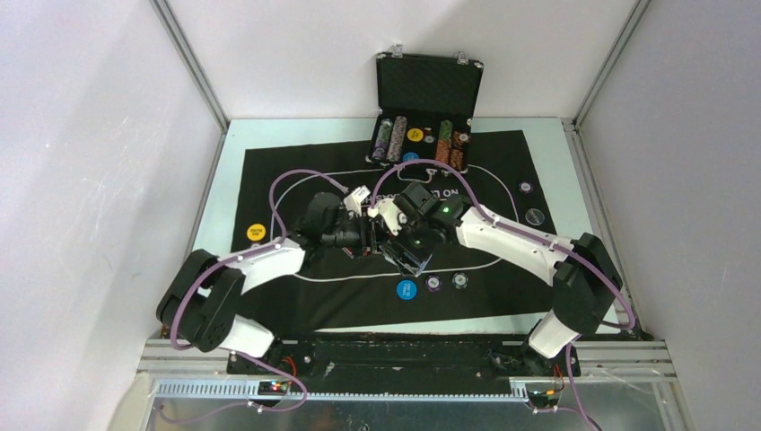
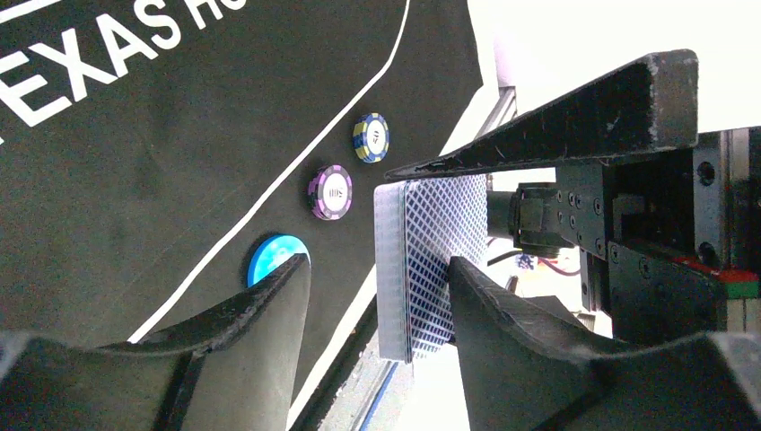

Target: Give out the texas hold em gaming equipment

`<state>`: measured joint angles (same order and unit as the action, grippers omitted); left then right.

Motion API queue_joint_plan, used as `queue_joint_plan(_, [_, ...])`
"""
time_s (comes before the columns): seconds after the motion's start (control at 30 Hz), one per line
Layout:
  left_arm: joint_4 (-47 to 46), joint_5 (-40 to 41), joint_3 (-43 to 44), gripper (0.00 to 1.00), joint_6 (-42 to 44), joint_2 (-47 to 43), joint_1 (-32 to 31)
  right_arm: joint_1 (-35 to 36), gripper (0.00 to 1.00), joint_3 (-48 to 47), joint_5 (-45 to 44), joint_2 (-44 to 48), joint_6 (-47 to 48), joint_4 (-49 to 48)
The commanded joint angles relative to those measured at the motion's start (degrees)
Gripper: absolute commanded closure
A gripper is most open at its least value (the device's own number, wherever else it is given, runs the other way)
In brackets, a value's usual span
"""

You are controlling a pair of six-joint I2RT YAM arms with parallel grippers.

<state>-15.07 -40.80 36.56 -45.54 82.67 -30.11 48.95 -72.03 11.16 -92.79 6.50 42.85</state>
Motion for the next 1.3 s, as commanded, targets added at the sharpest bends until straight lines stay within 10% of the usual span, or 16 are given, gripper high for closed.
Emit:
queue_joint_plan(0.0, [6.7,4.7,-0.4,0.39,4.1,-3.3,0.2,-0.2,1.0,-2.2,-1.2,4.6,0.0,-0.1])
queue_joint_plan(0.63, [6.4,2.5,-0.3,0.52,3.5,-11.0,0.3,0.0,1.0,-0.2,0.2,6.8,-1.0,-2.9])
queue_joint_plan(1.27, [16.0,9.6,2.4,1.0,7.2,-16.3,-0.2,-0.8,1.0,3.1,-1.4,8.1,-3.6,-5.3])
